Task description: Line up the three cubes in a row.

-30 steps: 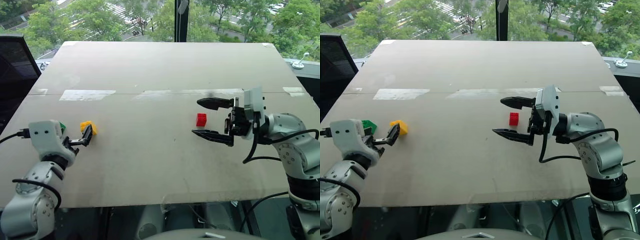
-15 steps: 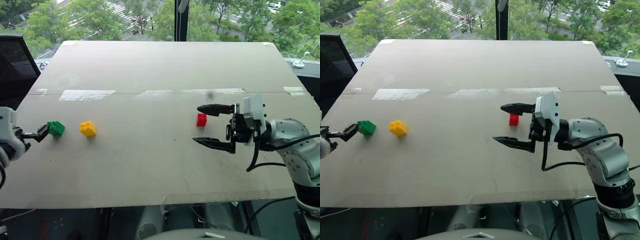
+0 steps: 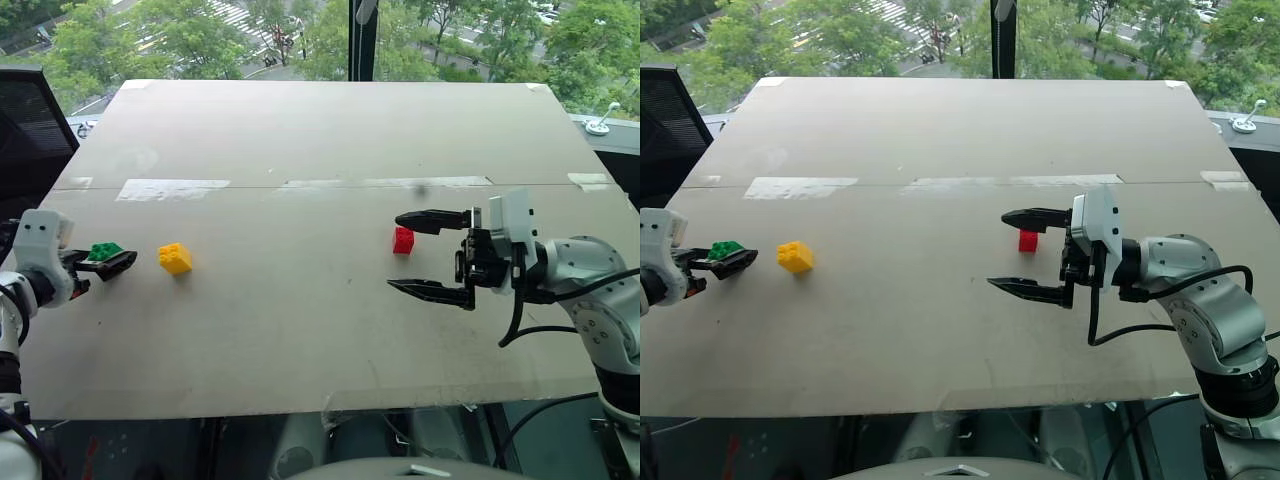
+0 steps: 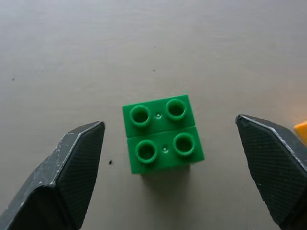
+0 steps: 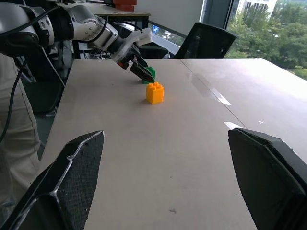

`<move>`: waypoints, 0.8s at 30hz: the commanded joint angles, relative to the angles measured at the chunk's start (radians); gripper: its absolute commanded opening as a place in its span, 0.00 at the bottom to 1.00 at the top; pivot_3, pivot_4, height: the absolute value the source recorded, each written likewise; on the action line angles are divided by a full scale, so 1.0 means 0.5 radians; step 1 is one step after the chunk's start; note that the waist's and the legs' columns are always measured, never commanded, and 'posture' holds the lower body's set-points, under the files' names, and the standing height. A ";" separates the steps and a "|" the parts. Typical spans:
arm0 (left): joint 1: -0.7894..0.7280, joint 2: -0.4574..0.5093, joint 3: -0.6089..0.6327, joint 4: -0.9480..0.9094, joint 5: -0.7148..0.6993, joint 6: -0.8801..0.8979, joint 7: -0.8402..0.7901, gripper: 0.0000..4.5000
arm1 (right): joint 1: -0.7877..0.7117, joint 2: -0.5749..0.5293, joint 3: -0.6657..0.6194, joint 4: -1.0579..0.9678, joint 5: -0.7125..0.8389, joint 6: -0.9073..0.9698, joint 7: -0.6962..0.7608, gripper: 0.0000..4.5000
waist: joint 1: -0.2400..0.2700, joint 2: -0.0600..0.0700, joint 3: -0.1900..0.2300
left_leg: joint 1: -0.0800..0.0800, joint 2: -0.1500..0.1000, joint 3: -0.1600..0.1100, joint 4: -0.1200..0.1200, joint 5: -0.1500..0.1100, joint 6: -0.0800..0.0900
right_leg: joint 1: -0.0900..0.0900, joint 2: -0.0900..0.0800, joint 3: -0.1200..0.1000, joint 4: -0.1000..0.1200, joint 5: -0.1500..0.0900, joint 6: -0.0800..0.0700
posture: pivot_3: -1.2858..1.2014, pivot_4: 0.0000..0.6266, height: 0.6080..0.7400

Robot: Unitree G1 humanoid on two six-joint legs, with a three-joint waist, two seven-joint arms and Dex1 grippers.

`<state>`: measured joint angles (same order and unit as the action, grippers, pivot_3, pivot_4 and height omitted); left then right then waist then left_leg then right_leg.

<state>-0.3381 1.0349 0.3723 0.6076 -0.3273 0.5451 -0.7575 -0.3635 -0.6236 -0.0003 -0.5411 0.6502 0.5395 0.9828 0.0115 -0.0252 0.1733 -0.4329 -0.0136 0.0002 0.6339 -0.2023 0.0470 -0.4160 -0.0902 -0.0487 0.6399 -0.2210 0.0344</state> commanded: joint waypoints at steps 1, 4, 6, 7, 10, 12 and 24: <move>-0.074 0.000 -0.009 0.079 0.061 -0.085 0.049 1.00 | -0.028 -0.025 -0.037 -0.084 0.035 -0.021 -0.022 0.94 | 0.001 0.000 0.000 | 0.000 0.000 0.000 0.000 0.000 0.000 | 0.000 0.000 0.000 0.000 0.000 0.000 | 0.52 0.24 1.00; -0.092 -0.027 -0.047 0.127 0.123 -0.207 0.083 0.70 | -0.024 -0.034 -0.038 -0.091 0.038 -0.017 -0.039 0.96 | 0.002 0.000 0.000 | 0.000 0.000 0.000 0.000 0.000 0.000 | 0.000 0.000 0.000 0.000 0.000 0.000 | 0.52 0.24 1.00; -0.095 -0.052 -0.017 0.150 0.109 -0.234 0.102 0.47 | -0.018 -0.042 -0.041 -0.098 0.041 -0.012 -0.049 0.96 | 0.002 0.000 0.000 | 0.000 0.000 0.000 0.000 0.000 0.000 | 0.000 -0.001 0.000 0.000 0.000 0.000 | 0.52 0.24 1.00; -0.080 -0.055 -0.015 0.147 0.111 -0.250 0.093 0.44 | -0.014 -0.046 -0.044 -0.100 0.042 -0.010 -0.053 0.96 | 0.002 -0.001 0.000 | 0.000 0.000 0.000 0.000 0.000 0.000 | 0.000 -0.001 0.000 0.000 0.000 0.000 | 0.52 0.24 1.00; -0.035 -0.067 0.023 0.102 0.080 -0.271 0.065 0.29 | -0.006 -0.060 -0.048 -0.104 0.049 -0.009 -0.068 0.96 | 0.002 -0.001 0.000 | 0.000 0.000 0.000 0.000 0.000 0.000 | 0.000 -0.001 0.000 0.000 0.000 0.000 | 0.52 0.24 1.00; -0.004 -0.077 0.125 0.004 -0.015 -0.304 0.003 0.29 | 0.007 -0.072 -0.048 -0.109 0.041 -0.015 -0.079 0.96 | 0.001 -0.001 0.000 | 0.000 0.000 0.000 0.000 0.000 0.000 | 0.000 -0.002 0.000 0.000 0.000 0.000 | 0.52 0.24 1.00; -0.322 -0.100 -0.618 -1.218 -0.366 -0.039 -1.016 0.29 | 0.220 -0.158 -0.159 -0.071 -0.036 -0.070 -0.157 0.96 | 0.017 0.003 0.000 | 0.000 -0.004 0.004 0.004 0.000 0.000 | 0.005 -0.015 -0.014 -0.002 0.001 -0.001 | 0.52 0.24 1.00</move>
<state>-0.4799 0.9915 0.1328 -0.0009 -0.5642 0.5741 -1.2137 -0.2558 -0.6869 -0.0311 -0.5674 0.6033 0.5007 0.8975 0.0198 -0.0239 0.1735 -0.4325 -0.0152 0.0031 0.6357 -0.2020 0.0475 -0.4122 -0.0973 -0.0559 0.6395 -0.2202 0.0338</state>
